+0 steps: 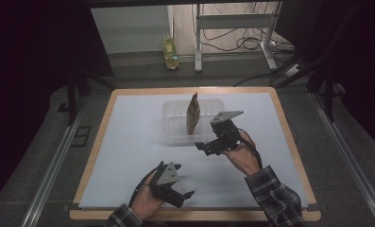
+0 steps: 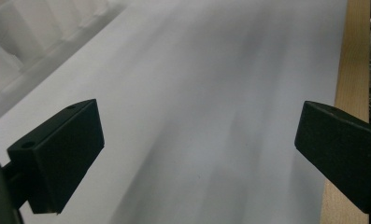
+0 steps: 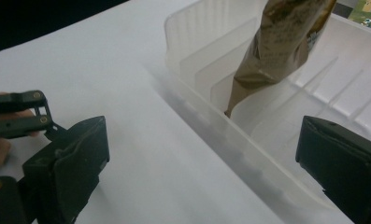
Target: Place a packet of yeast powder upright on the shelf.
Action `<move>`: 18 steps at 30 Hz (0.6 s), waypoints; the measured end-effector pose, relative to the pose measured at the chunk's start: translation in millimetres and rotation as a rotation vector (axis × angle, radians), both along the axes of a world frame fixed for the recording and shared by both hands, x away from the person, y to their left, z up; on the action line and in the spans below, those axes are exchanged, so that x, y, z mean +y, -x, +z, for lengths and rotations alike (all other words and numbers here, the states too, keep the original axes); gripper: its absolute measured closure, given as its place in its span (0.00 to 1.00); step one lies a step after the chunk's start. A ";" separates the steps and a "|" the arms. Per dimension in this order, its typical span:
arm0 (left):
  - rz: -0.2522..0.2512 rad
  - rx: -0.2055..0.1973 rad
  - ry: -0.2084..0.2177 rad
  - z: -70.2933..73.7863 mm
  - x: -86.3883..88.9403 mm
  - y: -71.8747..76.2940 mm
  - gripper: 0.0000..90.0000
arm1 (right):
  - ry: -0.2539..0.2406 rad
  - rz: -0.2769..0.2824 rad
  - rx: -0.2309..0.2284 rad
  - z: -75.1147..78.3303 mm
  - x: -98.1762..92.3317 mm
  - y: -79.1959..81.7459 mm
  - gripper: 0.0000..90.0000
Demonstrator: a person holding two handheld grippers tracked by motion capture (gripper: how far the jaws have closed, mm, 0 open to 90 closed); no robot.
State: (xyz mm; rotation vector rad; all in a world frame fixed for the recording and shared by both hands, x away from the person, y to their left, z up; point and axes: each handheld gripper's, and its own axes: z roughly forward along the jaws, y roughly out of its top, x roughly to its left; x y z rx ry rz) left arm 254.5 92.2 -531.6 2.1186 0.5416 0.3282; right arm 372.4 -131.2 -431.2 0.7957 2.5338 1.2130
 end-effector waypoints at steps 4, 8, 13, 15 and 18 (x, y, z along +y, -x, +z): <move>-0.007 -0.001 0.001 -0.3 -0.7 0.4 0.01 | 0.013 0.005 -0.014 -3.1 -4.7 3.9 0.03; -0.011 -0.004 0.001 -0.2 -0.8 0.8 0.01 | 0.022 0.007 -0.029 -5.0 -9.9 8.6 0.03; -0.004 -0.005 0.010 0.0 0.3 0.3 0.01 | 0.032 0.001 -0.040 -6.5 -16.6 15.4 0.03; -0.004 -0.006 0.008 -0.1 0.2 0.3 0.01 | 0.033 0.002 -0.042 -7.0 -19.8 17.9 0.03; -0.005 -0.005 0.005 -0.4 -0.3 0.5 0.01 | 0.033 0.001 -0.047 -7.7 -24.6 21.5 0.03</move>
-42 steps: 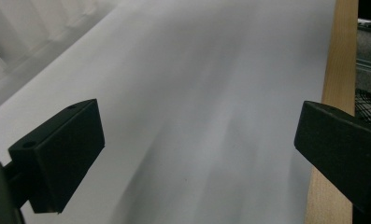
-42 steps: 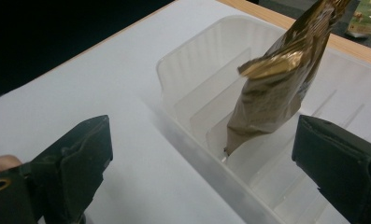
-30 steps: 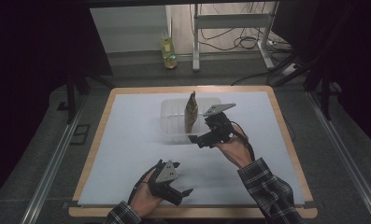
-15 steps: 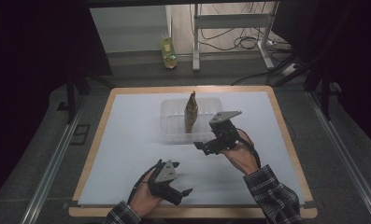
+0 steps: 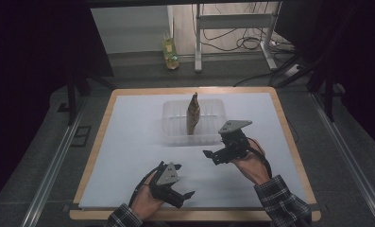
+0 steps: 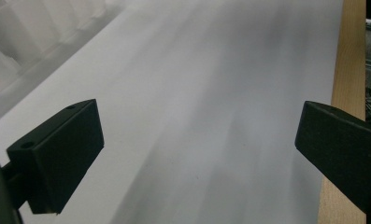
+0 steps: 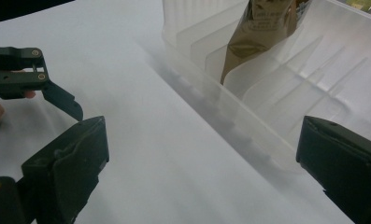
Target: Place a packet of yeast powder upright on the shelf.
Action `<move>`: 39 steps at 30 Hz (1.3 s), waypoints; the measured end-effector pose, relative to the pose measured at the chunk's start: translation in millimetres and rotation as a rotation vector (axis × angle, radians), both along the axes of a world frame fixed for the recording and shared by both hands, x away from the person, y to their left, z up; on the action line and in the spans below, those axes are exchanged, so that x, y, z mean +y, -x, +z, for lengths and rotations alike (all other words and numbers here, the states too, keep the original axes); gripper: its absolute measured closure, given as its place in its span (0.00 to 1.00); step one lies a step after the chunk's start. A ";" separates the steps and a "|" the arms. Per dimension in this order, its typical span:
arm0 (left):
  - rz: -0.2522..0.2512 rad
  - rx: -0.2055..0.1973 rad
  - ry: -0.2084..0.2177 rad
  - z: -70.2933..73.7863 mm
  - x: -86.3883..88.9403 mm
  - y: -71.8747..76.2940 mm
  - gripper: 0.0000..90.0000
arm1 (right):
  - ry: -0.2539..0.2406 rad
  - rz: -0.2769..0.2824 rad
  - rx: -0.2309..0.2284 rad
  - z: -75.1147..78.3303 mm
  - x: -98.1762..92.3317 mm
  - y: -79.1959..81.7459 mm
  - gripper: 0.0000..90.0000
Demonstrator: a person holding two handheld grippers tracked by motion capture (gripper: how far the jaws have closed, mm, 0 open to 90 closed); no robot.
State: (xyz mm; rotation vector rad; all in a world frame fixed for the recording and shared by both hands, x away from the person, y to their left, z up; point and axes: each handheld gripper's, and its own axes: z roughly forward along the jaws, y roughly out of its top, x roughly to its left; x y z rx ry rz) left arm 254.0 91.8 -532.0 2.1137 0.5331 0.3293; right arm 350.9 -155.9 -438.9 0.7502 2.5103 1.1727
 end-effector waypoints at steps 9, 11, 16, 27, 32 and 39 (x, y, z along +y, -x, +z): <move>-0.001 0.003 -0.002 -0.3 -0.2 0.0 0.01 | 0.003 -0.006 -0.004 -4.0 -13.9 10.1 0.01; -0.002 0.003 -0.001 -0.5 -0.6 0.1 0.01 | 0.006 -0.009 -0.006 -6.0 -17.5 12.0 0.01; -0.003 0.004 -0.003 -0.5 -0.7 0.0 0.01 | 0.004 -0.018 -0.013 -11.3 -27.3 17.4 0.00; -0.005 0.009 -0.005 -0.8 -1.4 0.2 0.01 | 0.020 -0.036 -0.028 -20.9 -46.8 28.3 0.00; -0.007 0.011 -0.007 -1.0 -1.8 0.3 0.01 | 0.027 -0.053 -0.021 -27.1 -56.6 31.8 0.00; -0.009 0.015 -0.007 -1.5 -2.1 0.2 0.01 | 0.039 -0.082 -0.001 -38.9 -71.7 34.7 0.00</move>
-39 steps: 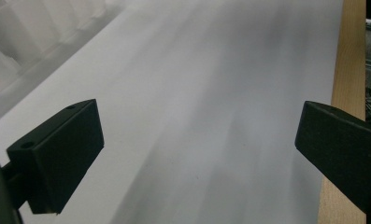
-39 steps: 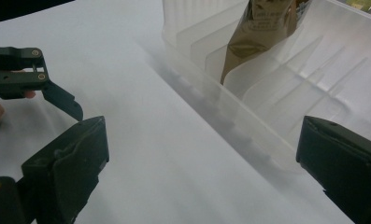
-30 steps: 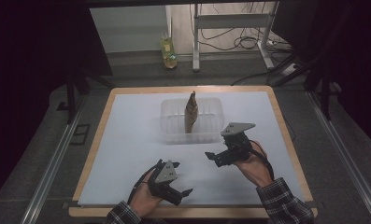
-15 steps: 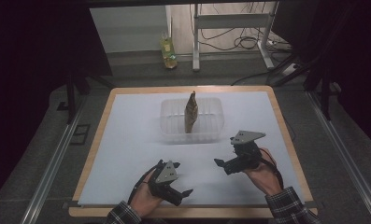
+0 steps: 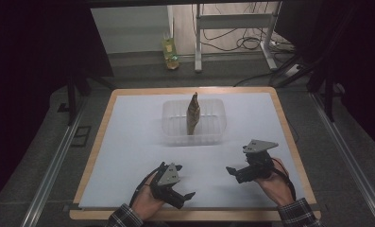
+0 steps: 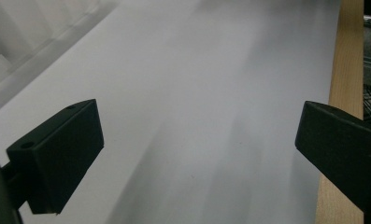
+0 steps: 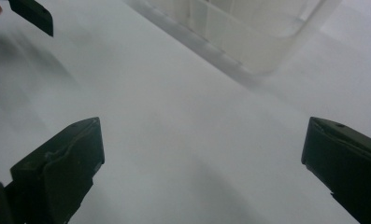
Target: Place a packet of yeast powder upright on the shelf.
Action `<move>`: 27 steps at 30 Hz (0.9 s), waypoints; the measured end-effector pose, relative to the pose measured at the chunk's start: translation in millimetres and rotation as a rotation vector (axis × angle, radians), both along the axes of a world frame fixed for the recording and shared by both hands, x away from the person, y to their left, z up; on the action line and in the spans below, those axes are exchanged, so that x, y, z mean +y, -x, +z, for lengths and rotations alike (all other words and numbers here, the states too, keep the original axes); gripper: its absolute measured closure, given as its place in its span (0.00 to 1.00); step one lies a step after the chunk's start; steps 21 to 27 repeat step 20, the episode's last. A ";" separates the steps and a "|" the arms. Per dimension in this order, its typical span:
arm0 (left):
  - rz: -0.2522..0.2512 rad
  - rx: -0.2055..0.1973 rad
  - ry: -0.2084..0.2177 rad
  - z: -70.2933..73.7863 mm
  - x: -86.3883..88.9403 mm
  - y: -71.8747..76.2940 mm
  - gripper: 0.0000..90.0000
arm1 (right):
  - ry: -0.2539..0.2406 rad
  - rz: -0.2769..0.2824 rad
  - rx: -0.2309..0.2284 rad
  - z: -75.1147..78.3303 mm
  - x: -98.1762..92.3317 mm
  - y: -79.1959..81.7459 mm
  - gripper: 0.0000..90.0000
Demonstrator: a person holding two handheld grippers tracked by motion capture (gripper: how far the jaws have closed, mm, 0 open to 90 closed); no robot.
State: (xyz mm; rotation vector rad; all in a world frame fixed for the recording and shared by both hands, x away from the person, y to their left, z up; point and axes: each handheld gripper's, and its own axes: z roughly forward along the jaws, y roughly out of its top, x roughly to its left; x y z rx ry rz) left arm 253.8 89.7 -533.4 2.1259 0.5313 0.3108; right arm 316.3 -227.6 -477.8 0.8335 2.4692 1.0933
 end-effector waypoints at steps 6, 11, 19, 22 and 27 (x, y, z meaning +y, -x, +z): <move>0.003 0.002 -0.006 -0.8 -0.2 -0.4 0.01 | 0.021 -0.021 0.007 -8.4 -10.4 3.0 0.00; 0.005 0.002 -0.006 -1.2 -0.1 -0.6 0.01 | 0.049 -0.026 0.010 -17.4 -18.4 5.9 0.00; 0.004 0.000 -0.013 -1.4 -0.6 -1.3 0.01 | 0.063 -0.044 0.033 -27.3 -28.6 8.9 0.00; 0.005 0.000 -0.013 -1.3 -0.7 -1.5 0.01 | 0.066 -0.045 0.034 -27.9 -29.1 8.7 0.00; 0.005 0.000 -0.013 -1.3 -0.7 -1.5 0.01 | 0.066 -0.045 0.034 -27.9 -29.1 8.7 0.00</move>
